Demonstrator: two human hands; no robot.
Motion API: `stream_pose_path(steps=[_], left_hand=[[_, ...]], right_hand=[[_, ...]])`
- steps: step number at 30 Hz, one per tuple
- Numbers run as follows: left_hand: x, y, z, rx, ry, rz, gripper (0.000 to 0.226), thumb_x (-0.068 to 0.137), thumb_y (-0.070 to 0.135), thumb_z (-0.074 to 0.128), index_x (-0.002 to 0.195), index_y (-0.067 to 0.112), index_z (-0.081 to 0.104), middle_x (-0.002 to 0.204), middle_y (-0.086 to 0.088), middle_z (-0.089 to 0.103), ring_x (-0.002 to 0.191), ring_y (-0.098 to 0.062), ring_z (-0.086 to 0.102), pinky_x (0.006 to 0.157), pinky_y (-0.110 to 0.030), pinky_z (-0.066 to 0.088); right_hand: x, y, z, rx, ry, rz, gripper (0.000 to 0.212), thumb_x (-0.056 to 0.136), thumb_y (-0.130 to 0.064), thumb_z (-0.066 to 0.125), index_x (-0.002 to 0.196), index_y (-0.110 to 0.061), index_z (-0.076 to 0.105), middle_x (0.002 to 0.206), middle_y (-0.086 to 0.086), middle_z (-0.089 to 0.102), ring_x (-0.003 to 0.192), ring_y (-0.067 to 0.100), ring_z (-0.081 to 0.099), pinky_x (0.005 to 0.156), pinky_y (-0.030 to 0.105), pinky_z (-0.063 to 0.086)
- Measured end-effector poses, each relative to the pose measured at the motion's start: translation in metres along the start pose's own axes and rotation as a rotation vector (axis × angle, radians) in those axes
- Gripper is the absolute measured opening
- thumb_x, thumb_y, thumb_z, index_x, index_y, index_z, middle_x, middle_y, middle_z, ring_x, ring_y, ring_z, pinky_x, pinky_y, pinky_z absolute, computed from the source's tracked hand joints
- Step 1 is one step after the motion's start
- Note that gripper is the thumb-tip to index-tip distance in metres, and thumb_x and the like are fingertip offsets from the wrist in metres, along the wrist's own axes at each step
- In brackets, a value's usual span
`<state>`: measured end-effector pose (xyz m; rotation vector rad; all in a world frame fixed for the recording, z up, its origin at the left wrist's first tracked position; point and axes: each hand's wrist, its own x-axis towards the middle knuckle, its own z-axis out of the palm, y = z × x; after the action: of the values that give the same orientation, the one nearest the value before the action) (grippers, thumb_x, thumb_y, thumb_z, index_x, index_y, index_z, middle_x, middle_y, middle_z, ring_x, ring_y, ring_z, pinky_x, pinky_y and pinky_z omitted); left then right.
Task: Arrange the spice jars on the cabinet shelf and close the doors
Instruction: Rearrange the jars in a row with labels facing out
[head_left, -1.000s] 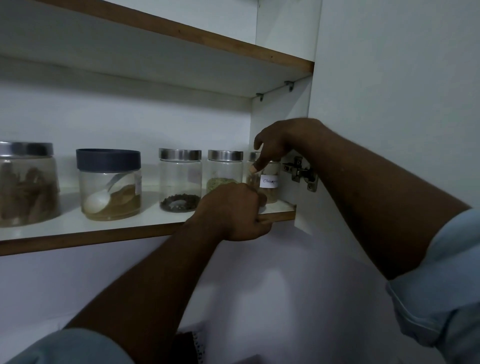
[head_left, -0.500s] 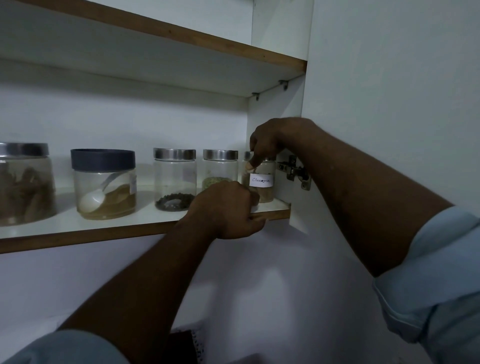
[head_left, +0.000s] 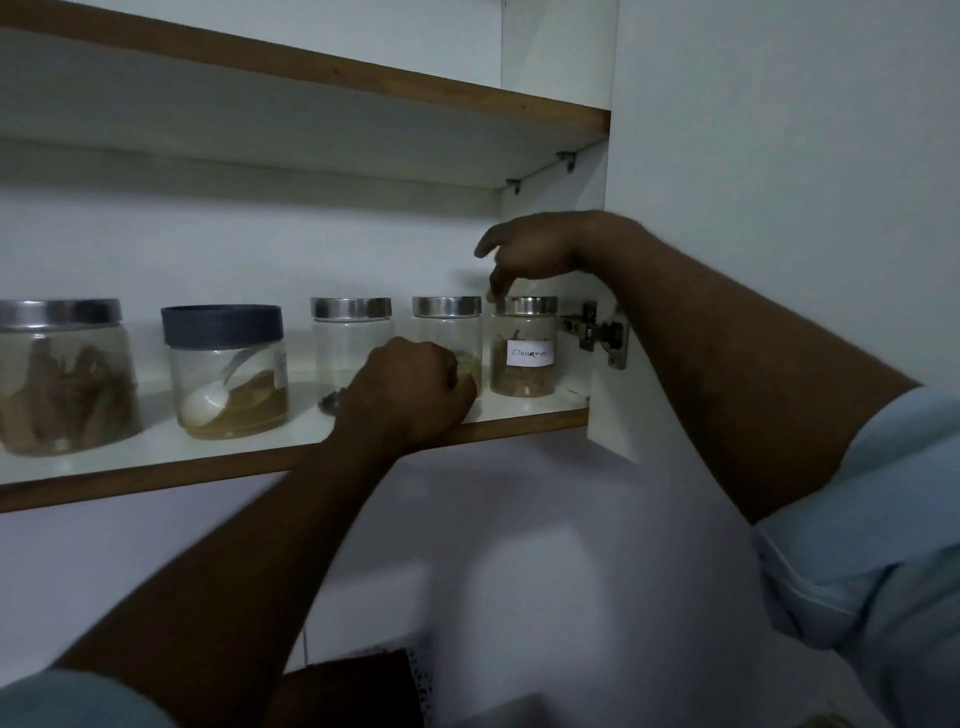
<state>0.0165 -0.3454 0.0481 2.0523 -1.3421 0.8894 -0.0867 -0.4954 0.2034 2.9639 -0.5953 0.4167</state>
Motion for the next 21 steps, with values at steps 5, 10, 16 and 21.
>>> stream_pose_path(steps=[5,10,16,21], left_hand=[[0.005,0.004,0.003,0.045,-0.049,-0.106,0.032,0.085,0.048,0.058,0.075,0.019,0.066,0.059,0.004,0.052,0.058,-0.016,0.054,0.054,-0.027,0.041],[0.002,0.004,0.005,0.111,0.025,-0.16,0.05,0.088,0.06,0.052,0.09,0.014,0.07,0.068,-0.001,0.053,0.068,-0.021,0.05,0.062,-0.03,0.036],[0.004,0.004,0.005,0.035,0.078,-0.267,0.091,0.069,0.086,0.062,0.121,0.012,0.053,0.107,-0.011,0.066,0.098,-0.032,0.064,0.073,-0.037,0.048],[0.004,0.005,0.005,-0.032,0.089,-0.308,0.101,0.061,0.086,0.069,0.125,0.012,0.043,0.103,-0.011,0.066,0.093,-0.031,0.065,0.065,-0.033,0.04]], right_hand=[[0.013,-0.017,0.015,0.176,-0.126,-0.071,0.075,0.09,-0.018,0.073,0.155,-0.035,0.039,0.159,0.001,0.042,0.131,0.017,0.048,0.092,0.027,0.043],[0.014,-0.025,0.027,0.049,-0.133,-0.121,0.074,0.09,-0.034,0.075,0.154,-0.04,0.038,0.154,-0.002,0.049,0.134,0.021,0.048,0.099,0.034,0.041],[0.008,-0.025,0.023,-0.001,0.024,-0.123,0.073,0.074,-0.077,0.07,0.133,-0.035,0.058,0.137,-0.007,0.06,0.118,0.016,0.058,0.096,0.036,0.049],[0.01,-0.029,0.03,0.074,-0.066,-0.186,0.07,0.083,-0.052,0.077,0.146,-0.039,0.049,0.145,-0.01,0.056,0.125,0.012,0.054,0.097,0.032,0.041]])
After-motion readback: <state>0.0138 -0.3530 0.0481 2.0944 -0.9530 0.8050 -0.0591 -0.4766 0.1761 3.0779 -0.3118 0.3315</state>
